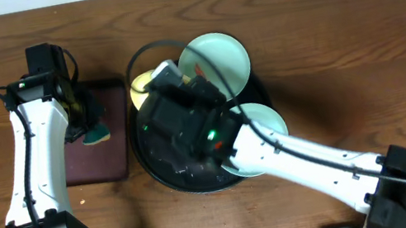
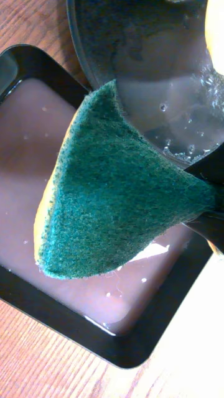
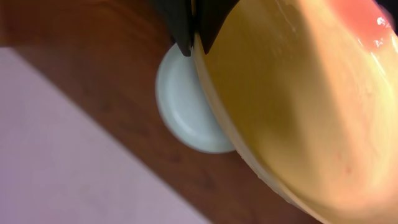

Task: Clean dirty plates on tray and stack at the side
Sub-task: 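Lift yellow plate with right gripper and place it right of tray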

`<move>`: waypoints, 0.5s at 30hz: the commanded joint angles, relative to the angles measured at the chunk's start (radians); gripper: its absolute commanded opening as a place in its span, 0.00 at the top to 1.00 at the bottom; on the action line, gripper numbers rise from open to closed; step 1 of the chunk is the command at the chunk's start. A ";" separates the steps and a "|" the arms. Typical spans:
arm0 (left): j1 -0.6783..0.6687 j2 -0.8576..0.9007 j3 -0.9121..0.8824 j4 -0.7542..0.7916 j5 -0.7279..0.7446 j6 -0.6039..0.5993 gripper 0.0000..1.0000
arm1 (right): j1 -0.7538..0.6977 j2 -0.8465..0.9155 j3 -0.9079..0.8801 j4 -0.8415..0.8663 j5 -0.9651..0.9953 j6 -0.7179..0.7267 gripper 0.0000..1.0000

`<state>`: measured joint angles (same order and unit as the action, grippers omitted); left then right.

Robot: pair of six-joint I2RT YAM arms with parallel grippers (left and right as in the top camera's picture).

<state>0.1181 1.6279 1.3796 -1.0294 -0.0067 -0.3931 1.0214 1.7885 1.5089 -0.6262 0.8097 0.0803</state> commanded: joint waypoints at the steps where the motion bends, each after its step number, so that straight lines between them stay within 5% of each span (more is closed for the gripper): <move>1: 0.004 0.007 -0.003 0.001 -0.005 -0.008 0.93 | 0.056 -0.017 0.004 0.027 0.251 -0.068 0.99; 7: 0.004 0.007 -0.003 0.003 -0.005 -0.008 0.92 | 0.121 -0.017 0.004 0.100 0.470 -0.084 0.99; 15: 0.004 0.007 -0.003 0.006 -0.005 -0.008 0.93 | 0.131 -0.017 0.004 0.124 0.495 -0.096 0.99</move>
<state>0.1181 1.6279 1.3796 -1.0225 -0.0063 -0.3931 1.1458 1.7885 1.5085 -0.5034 1.2327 -0.0071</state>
